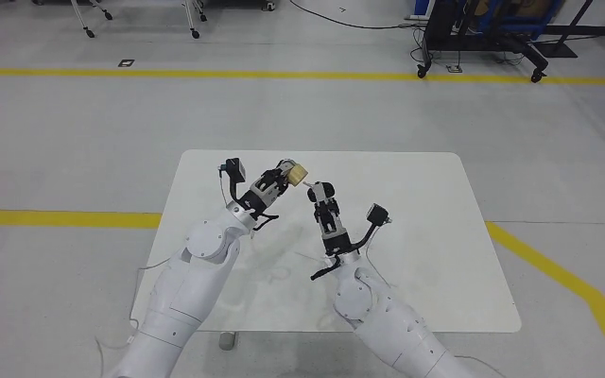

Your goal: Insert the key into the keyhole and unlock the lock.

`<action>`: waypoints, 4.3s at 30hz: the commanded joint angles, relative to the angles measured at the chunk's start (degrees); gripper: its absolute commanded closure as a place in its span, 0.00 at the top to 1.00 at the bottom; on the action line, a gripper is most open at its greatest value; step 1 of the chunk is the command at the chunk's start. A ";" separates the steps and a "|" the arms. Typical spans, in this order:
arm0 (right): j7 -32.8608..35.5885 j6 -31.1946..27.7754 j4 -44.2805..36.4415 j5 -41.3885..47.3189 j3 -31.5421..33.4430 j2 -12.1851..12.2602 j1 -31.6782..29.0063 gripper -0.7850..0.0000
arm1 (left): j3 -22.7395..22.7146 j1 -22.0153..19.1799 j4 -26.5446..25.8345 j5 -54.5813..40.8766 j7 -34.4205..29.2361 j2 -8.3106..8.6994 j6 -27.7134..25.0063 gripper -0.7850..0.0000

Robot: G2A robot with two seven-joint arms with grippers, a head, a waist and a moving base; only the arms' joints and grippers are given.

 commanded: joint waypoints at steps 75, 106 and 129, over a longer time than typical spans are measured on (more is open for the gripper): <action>4.38 -7.35 -6.65 6.26 13.34 -4.13 -7.46 0.67 | -1.92 -2.64 7.99 -17.31 -15.42 -1.22 18.54 0.00; 34.18 -2.15 -9.65 17.50 14.58 -2.68 -9.65 0.00 | -0.03 -6.68 15.31 -24.28 -23.19 -1.86 25.82 0.00; 46.91 4.19 -15.39 32.17 17.61 -1.93 -13.23 0.47 | -1.28 -5.15 10.68 -17.40 -19.71 -1.23 13.52 0.00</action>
